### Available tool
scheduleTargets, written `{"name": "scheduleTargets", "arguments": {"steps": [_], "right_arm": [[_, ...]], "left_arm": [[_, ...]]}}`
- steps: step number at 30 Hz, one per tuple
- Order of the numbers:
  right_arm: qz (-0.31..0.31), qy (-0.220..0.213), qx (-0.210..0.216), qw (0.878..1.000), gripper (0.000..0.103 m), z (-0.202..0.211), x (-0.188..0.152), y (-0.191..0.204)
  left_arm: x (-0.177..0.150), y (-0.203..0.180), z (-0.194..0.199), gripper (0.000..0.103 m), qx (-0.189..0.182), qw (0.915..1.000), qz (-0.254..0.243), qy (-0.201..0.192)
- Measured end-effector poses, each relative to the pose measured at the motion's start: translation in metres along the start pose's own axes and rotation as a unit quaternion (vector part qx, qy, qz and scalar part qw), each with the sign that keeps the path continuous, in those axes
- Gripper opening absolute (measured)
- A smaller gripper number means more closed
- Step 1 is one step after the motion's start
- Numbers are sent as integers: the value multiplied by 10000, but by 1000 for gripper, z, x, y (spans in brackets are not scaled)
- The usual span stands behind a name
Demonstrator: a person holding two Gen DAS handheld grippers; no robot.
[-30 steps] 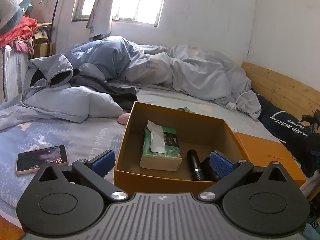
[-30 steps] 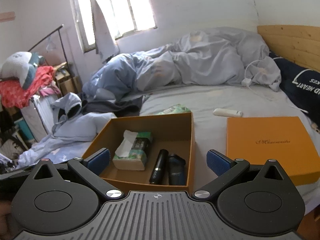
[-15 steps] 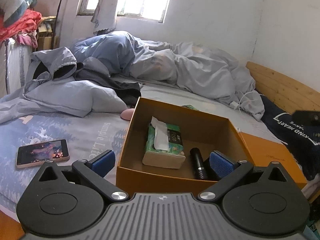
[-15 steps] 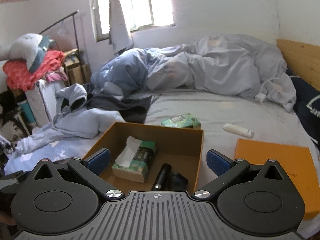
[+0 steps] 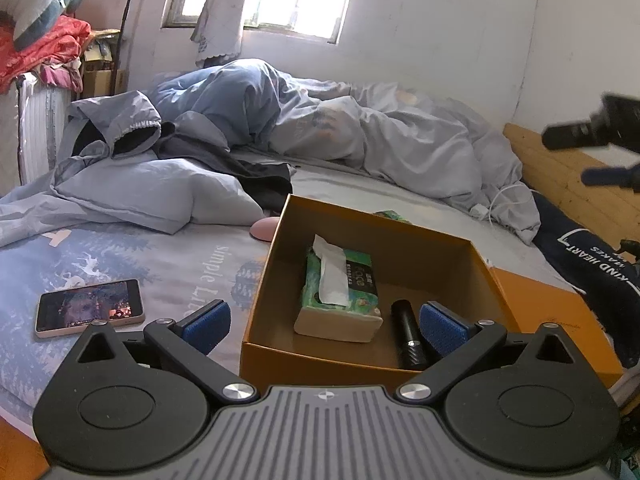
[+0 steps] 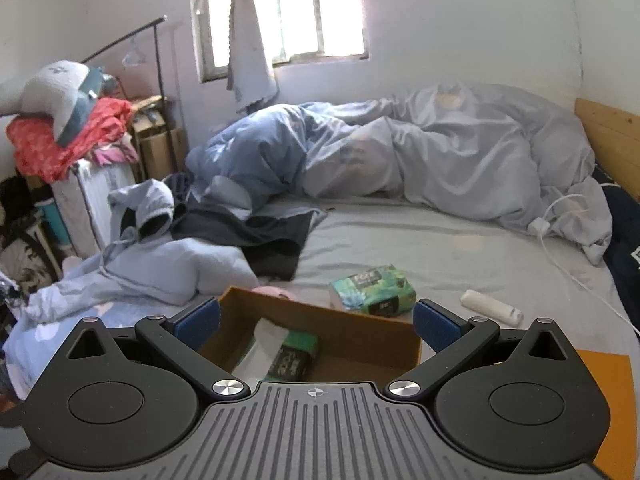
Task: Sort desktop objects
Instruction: 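Move the right tool across the bed toward the white remote control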
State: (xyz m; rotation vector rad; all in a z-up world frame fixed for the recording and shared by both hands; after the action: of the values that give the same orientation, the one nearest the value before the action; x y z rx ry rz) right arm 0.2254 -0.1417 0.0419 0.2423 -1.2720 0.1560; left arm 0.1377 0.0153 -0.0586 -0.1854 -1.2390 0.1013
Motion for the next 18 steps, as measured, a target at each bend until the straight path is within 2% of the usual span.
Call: {"name": "scheduleTargets", "arguments": {"steps": [9,18], "right_arm": [[8,17,27,10000,103,-31,22,-8],[-84,123,-333,9993,103,-65,27,-60]], "left_arm": [[4,2,-10,103,107,9999,-8,30],[0,-2,-23,103,171,9997,-170,109]]}}
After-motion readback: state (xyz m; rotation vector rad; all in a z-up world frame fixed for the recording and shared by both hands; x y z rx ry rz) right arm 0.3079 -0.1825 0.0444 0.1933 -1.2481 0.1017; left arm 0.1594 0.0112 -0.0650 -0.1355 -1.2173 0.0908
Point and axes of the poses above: each gripper's, at about its wrist camera, not at the fingertips, and z roughly against the way its jaws point, y to its left, x to its top, the point moved 9 cm from there along -z, roughly the way its jaws point, and after that the axes turned 12 degrees about -y, right-handed, at the moved point
